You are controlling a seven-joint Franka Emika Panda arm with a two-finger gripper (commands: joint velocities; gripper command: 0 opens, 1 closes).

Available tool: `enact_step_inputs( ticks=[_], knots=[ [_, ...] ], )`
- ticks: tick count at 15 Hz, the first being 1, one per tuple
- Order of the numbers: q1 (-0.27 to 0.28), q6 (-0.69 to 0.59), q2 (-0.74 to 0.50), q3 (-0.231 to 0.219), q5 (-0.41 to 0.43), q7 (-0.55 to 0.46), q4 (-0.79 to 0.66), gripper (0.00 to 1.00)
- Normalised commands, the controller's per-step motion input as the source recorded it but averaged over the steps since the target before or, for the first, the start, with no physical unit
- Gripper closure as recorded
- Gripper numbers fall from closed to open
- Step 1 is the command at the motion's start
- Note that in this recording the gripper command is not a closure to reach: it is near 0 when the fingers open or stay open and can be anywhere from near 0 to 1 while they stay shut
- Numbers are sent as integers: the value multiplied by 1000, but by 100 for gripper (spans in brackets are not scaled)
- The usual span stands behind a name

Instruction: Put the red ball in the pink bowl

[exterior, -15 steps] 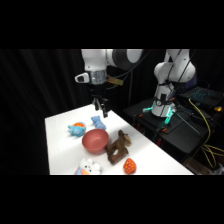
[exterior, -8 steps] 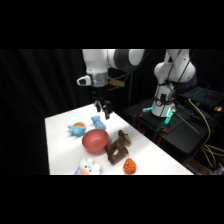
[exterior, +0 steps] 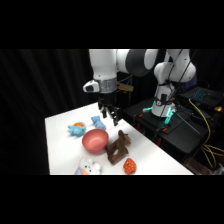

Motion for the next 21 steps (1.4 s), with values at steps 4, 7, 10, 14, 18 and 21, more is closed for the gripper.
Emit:
enact_step_inputs(
  ticks=[4,7,10,14,18,21],
  knots=[
    [98,130,58,78,143,135,40,0],
    [114,119,185,90,176,159,189,0],
    [100,93,216,64,104,138,237,0],
    [57,62,187,18,49,96,205,0],
    [33,65,167,8,52,49,150,0],
    [41,65,185,13,56,52,167,0]
  ],
)
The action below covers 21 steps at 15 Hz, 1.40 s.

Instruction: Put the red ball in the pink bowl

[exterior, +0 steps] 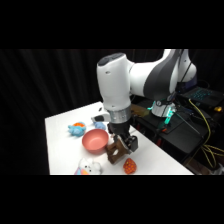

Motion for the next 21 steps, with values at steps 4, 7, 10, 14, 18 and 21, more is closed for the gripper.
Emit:
enact_step_inputs(
  ticks=[4,7,10,14,18,21],
  knots=[
    [61,67,148,26,56,80,160,0],
    [51,86,83,35,90,86,111,0],
    [43,107,27,48,121,76,49,0],
    [44,148,28,38,113,62,-4,0],
    [19,200,60,20,107,-6,-42,0],
    [-1,195,105,-2,82,-45,-16,0]
  ],
)
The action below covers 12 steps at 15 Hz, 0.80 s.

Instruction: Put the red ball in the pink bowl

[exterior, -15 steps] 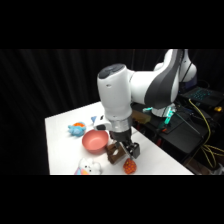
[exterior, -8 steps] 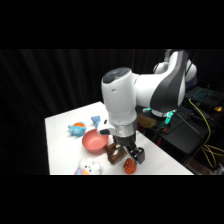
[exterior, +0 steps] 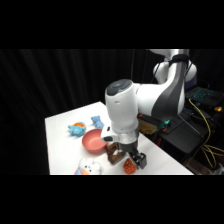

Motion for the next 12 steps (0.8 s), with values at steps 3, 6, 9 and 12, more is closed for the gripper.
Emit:
enact_step_inputs(
  ticks=[3,6,9,12],
  knots=[
    [15,143,88,-18,35,-34,3,0],
    [14,90,52,-19,32,-30,13,0],
    [9,83,39,-5,52,-37,16,0],
    [9,63,75,8,67,-45,57,0]
  ],
)
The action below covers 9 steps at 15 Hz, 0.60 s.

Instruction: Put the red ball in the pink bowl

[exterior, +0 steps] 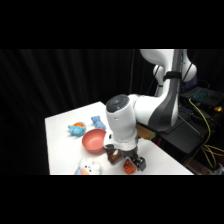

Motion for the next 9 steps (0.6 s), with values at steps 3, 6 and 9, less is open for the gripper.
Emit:
enact_step_inputs(
  ticks=[3,6,9],
  knots=[
    [-1,53,90,24,97,-57,93,0],
    [-13,38,122,39,123,-77,135,0],
    [-26,18,163,54,139,-102,193,0]
  ],
)
